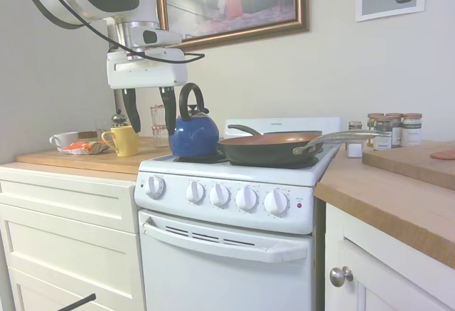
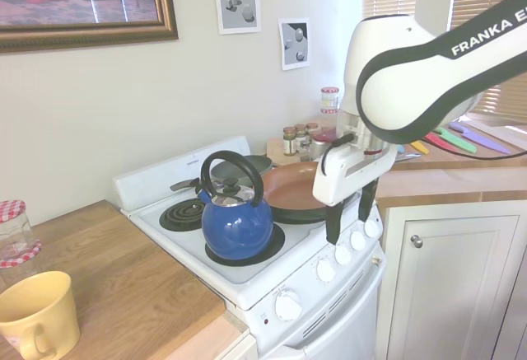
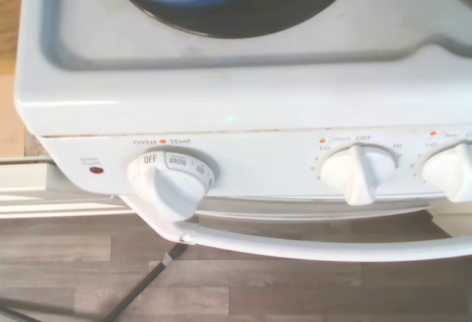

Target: Turn on the stove on the top left

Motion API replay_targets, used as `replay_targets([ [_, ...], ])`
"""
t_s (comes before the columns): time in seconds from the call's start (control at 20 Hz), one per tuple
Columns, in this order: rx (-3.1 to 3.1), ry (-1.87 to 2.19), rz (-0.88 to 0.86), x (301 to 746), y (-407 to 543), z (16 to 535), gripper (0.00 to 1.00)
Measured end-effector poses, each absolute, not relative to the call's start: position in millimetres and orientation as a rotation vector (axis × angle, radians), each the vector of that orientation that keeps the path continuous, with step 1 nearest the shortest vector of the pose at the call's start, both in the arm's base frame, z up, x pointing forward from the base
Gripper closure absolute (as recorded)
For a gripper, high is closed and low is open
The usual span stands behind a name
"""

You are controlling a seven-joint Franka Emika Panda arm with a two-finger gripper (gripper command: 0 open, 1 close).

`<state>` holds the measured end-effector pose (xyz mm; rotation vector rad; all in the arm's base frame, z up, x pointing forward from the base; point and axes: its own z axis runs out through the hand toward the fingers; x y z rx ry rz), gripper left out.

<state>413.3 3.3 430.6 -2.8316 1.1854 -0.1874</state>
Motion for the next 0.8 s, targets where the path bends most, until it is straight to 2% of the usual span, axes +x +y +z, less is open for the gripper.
replay_targets([
  [0.4, -2.844, 1.185, -0.160, 416, 1, 421, 0.00],
  [0.65, -2.869, 1.196, -0.104, 426, -11, 391, 0.00],
  [0.7, -2.871, 1.200, -0.092, 428, -15, 383, 1.00],
  [0.8, -2.877, 1.205, -0.078, 432, -26, 370, 1.00],
])
